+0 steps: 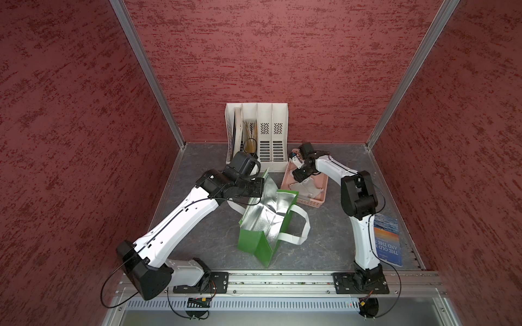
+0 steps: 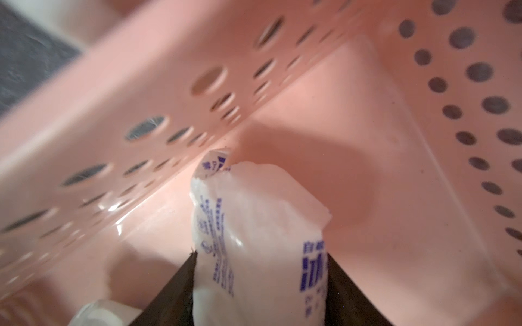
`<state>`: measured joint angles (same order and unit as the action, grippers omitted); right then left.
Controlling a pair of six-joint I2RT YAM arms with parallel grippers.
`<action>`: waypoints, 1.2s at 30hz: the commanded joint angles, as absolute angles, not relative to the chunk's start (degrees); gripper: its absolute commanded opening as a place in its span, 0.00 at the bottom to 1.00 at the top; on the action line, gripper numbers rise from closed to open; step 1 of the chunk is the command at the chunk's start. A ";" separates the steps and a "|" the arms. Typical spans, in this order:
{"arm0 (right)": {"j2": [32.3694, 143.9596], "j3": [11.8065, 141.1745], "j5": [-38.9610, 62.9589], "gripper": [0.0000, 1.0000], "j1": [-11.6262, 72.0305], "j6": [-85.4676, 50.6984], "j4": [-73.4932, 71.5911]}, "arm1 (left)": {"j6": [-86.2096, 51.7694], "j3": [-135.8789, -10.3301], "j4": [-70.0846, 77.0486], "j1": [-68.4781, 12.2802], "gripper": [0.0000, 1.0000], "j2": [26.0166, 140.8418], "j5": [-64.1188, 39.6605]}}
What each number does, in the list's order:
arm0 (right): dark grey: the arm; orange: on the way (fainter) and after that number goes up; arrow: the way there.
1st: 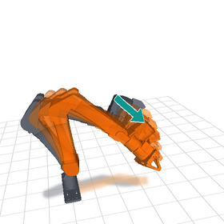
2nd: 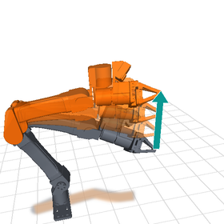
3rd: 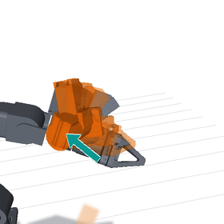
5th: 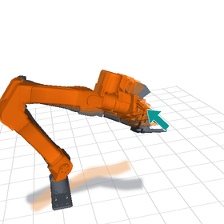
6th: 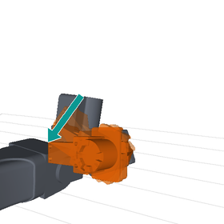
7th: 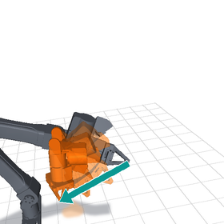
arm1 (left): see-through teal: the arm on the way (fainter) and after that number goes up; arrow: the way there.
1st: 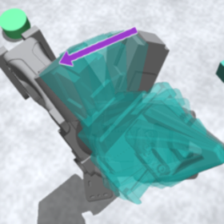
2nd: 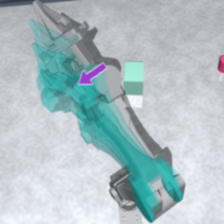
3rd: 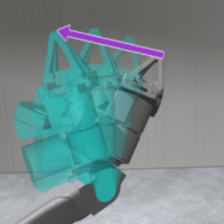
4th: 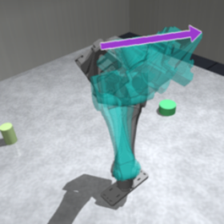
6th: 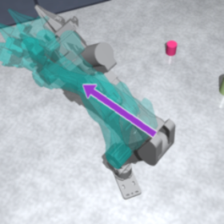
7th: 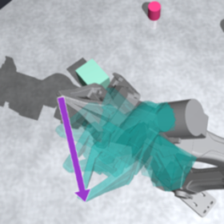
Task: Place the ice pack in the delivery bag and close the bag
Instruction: Pick up the ice pack from the bin, then place the ice pack in the delivery bag.
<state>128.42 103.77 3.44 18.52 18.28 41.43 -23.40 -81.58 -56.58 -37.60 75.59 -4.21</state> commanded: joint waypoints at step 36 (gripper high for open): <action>78.53 75.10 10.21 0.29 51.19 -28.95 11.67 | -30.22 -75.94 -51.50 -34.62 0.00 72.11 -5.85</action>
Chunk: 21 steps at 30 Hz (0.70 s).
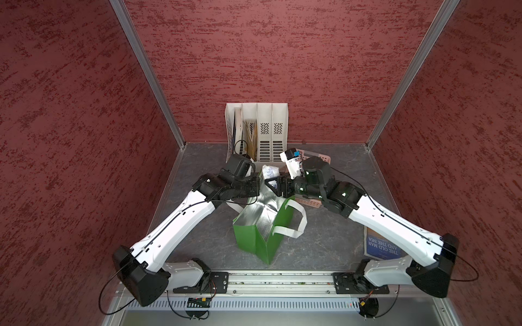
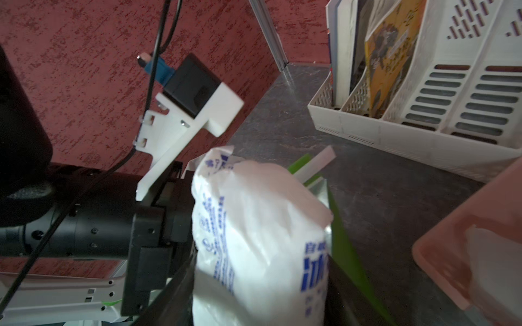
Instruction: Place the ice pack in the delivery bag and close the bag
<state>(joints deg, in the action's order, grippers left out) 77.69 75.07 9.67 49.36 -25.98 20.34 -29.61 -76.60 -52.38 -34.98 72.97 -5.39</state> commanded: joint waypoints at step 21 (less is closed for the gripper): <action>74.15 67.94 3.32 0.28 57.00 -23.93 32.89 | -31.24 -75.61 -52.20 -33.22 0.00 72.82 -3.87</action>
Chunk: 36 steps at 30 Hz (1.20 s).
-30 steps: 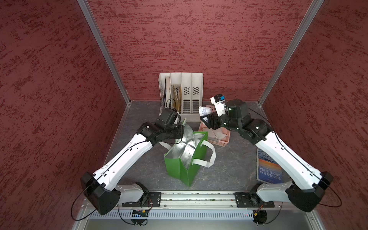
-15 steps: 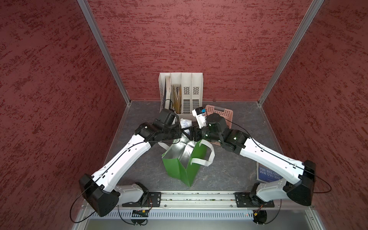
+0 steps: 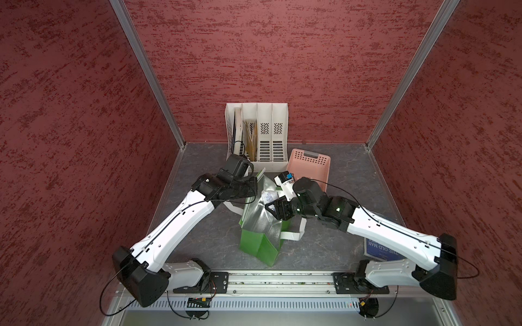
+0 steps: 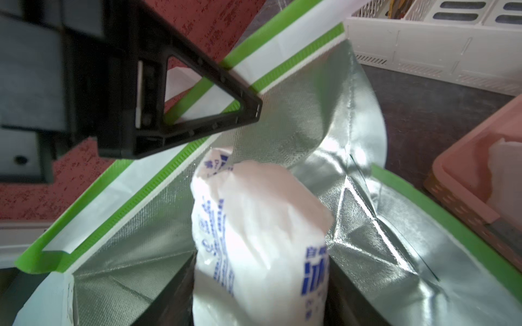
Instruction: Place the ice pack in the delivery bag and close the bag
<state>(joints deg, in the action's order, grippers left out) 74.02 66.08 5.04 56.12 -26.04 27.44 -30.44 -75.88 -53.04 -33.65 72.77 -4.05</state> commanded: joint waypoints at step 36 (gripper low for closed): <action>97.78 89.22 -5.46 0.79 57.92 -24.85 51.91 | -33.83 -68.99 -46.59 -33.22 0.00 68.20 -5.55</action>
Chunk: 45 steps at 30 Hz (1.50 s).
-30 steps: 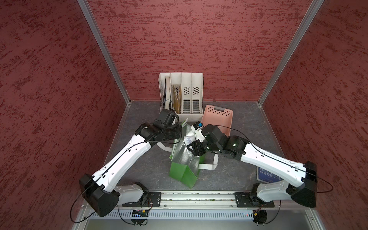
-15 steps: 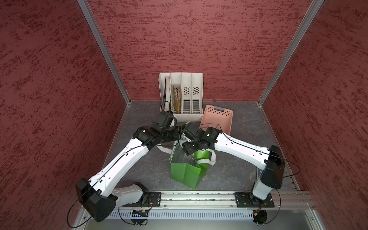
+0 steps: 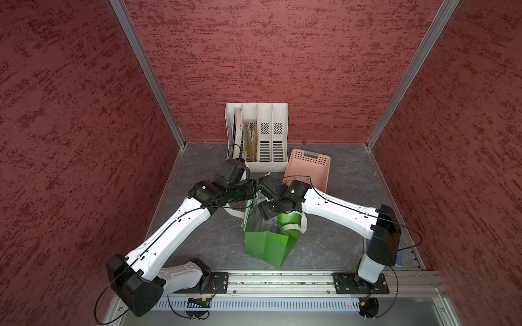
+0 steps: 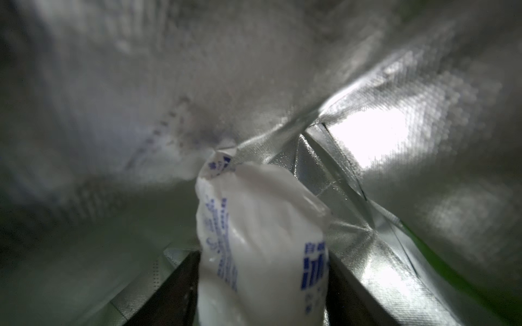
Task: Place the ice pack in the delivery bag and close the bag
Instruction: Place the ice pack in the delivery bag, then pick up the ice pack from the bin.
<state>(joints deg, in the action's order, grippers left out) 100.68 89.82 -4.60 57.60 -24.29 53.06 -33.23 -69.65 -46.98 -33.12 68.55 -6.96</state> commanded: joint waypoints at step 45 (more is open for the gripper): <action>108.91 88.68 -4.05 0.70 20.88 -16.97 48.60 | -33.27 -69.19 -47.08 -31.81 0.00 69.02 -5.48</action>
